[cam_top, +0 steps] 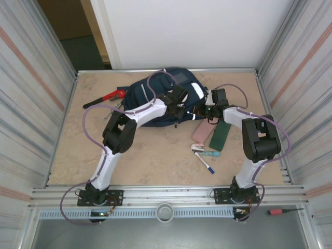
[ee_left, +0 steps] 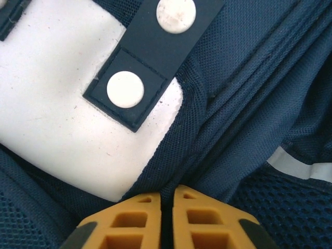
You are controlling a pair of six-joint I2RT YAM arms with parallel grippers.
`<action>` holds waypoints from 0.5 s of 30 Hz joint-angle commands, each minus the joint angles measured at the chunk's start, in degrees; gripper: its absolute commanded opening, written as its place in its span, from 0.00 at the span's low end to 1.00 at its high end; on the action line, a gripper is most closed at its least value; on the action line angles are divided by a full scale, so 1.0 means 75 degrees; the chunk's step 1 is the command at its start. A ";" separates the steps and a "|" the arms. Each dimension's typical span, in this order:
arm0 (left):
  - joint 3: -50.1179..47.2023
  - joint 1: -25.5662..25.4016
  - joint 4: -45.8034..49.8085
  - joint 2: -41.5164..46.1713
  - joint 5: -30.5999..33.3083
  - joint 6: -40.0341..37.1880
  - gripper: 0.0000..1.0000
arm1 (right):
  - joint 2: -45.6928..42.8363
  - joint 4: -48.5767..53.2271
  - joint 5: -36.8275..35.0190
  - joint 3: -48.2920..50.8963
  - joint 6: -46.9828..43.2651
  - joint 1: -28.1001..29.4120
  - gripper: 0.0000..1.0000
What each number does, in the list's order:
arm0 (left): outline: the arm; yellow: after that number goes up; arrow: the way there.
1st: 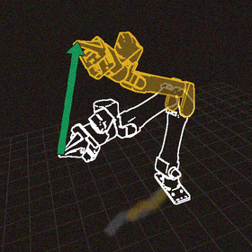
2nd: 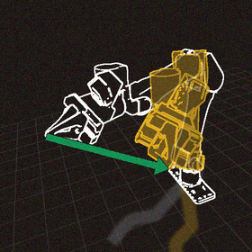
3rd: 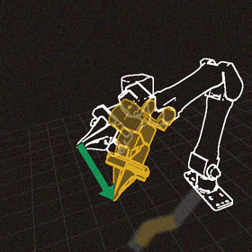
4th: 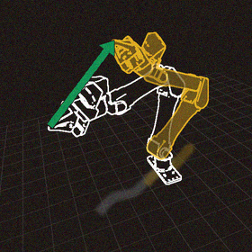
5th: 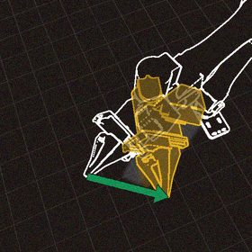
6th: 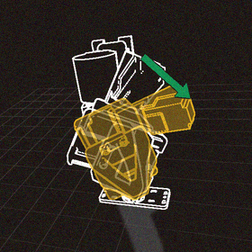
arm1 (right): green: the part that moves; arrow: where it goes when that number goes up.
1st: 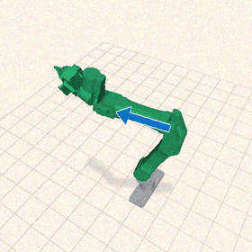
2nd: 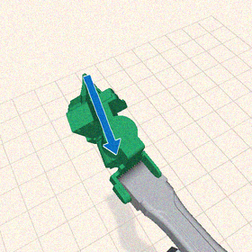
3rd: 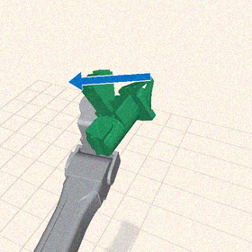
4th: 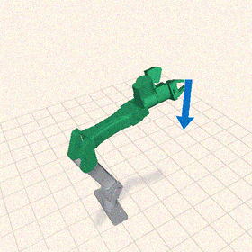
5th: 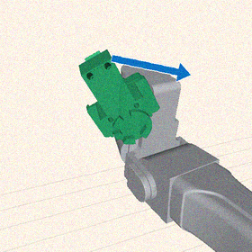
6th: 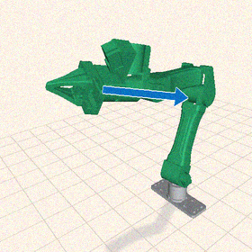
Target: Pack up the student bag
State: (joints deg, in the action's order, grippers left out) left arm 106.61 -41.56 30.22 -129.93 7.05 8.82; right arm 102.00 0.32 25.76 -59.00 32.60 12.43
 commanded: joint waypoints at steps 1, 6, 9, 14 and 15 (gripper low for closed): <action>-0.0062 0.0232 -0.0110 0.0297 -0.0089 -0.0118 0.06 | 0.0100 0.0078 0.0422 0.0121 0.0013 0.0107 0.00; -0.0741 0.0356 -0.0769 0.1028 -0.0490 -0.0097 0.00 | 0.0033 -0.0022 0.0326 0.0201 0.0082 0.0078 0.00; -0.1097 0.0409 -0.1065 0.1272 -0.0690 -0.0051 0.00 | 0.0009 -0.0042 0.0298 0.0189 0.0118 0.0077 0.00; -0.1396 0.0420 -0.1186 0.1579 -0.0831 -0.0035 0.00 | 0.0007 -0.0042 0.0292 0.0145 0.0141 0.0066 0.00; -0.1449 0.0427 -0.1190 0.1616 -0.0851 -0.0030 0.00 | 0.0006 -0.0042 0.0286 0.0144 0.0142 0.0064 0.00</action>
State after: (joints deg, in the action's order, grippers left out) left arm 97.12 -39.40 22.09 -122.02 0.49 8.67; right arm 101.97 -0.49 25.78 -58.48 32.62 12.36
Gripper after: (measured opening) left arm 0.050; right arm 0.046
